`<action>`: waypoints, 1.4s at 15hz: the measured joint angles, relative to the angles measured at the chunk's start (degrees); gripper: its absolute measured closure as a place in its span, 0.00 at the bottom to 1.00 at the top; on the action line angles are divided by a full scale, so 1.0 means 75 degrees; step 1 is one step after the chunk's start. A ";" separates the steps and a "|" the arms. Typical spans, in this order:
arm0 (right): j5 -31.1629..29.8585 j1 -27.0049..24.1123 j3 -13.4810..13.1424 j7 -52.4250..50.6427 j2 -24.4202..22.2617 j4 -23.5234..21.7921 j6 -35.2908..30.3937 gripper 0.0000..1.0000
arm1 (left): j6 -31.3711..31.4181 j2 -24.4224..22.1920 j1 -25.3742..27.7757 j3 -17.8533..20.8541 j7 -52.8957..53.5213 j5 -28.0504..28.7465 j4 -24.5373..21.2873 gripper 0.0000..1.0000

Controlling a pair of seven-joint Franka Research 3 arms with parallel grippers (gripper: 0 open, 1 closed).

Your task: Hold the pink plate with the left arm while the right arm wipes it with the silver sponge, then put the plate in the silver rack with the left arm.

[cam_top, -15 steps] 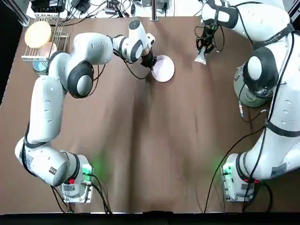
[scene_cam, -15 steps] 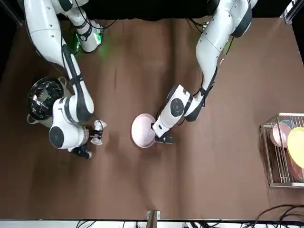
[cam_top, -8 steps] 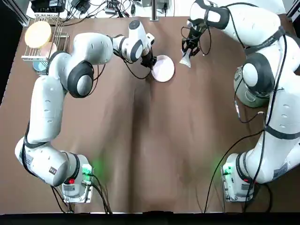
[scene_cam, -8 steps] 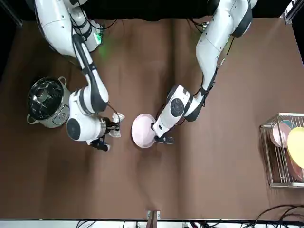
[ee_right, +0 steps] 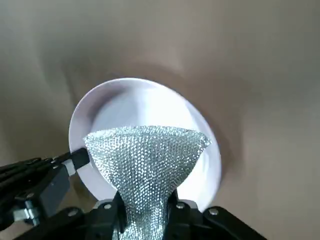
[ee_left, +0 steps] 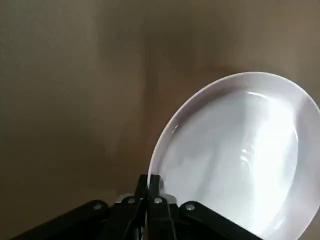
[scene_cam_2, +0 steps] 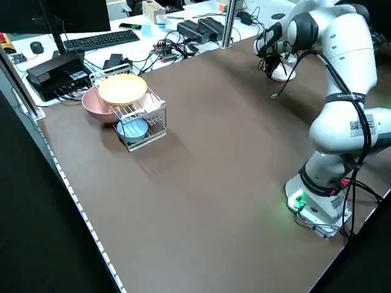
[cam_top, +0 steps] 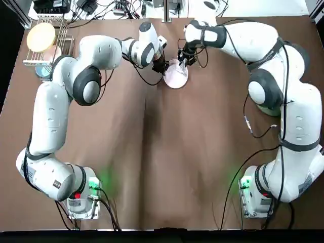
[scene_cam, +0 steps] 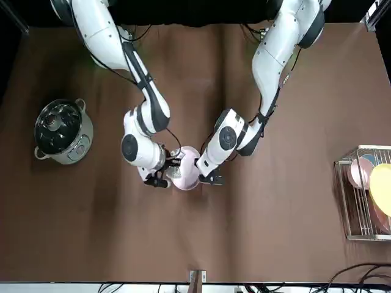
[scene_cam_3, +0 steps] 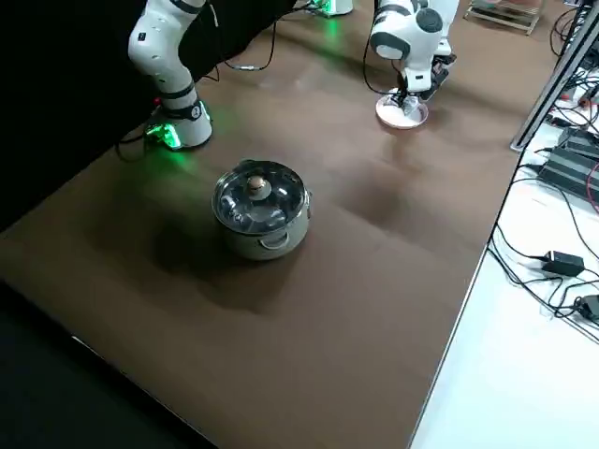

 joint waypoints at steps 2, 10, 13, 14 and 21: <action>0.0038 0.0180 0.0000 0.0001 0.0176 -0.0003 0.0281 0.67 | 0.0000 0.0000 0.0000 0.0001 0.0000 0.0000 0.0000 0.98; 0.0439 0.0484 0.0000 0.0000 0.0704 -0.0024 0.1007 0.67 | 0.0000 0.0000 0.0001 0.0006 -0.0019 0.0000 0.0001 0.98; 0.0455 0.0595 0.0000 0.0000 0.0786 -0.0023 0.1307 0.67 | 0.0000 0.0000 0.0001 0.0007 -0.0024 0.0000 0.0000 0.98; 0.0457 0.0633 0.0000 0.0000 0.0799 -0.0023 0.1327 0.67 | 0.0000 0.0000 0.0001 0.0007 -0.0027 0.0000 0.0000 0.98; 0.0262 0.0688 -0.0075 -0.0264 0.0798 -0.0008 0.1205 0.67 | 0.0000 0.0003 0.0001 0.0008 -0.0031 0.0000 0.0001 0.98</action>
